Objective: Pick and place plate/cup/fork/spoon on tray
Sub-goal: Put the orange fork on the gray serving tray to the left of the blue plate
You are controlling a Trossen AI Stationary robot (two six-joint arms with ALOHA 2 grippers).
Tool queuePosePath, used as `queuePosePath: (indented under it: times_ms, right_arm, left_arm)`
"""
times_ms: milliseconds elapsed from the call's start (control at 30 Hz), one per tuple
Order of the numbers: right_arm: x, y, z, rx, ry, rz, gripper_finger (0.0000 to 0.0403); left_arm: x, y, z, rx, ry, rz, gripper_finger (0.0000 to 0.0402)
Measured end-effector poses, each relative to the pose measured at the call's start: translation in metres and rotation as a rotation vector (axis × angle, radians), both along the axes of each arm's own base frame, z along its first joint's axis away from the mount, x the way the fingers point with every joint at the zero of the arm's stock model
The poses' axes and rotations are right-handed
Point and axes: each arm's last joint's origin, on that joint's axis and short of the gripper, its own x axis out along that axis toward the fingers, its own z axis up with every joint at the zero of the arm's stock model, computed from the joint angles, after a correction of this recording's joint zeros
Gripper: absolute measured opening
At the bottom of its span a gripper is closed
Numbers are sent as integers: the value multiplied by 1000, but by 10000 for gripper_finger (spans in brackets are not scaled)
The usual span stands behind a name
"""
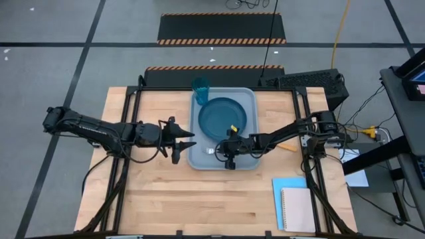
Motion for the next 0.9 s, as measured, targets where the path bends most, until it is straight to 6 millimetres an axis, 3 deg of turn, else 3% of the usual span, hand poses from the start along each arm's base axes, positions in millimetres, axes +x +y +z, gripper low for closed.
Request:
queuePosePath:
  times_ms: [900]
  right_arm:
    - [-3, -8, -4, -9, 54, -21, 9]
  left_arm:
    - [0, -1, 1, 1, -13, -4, 166]
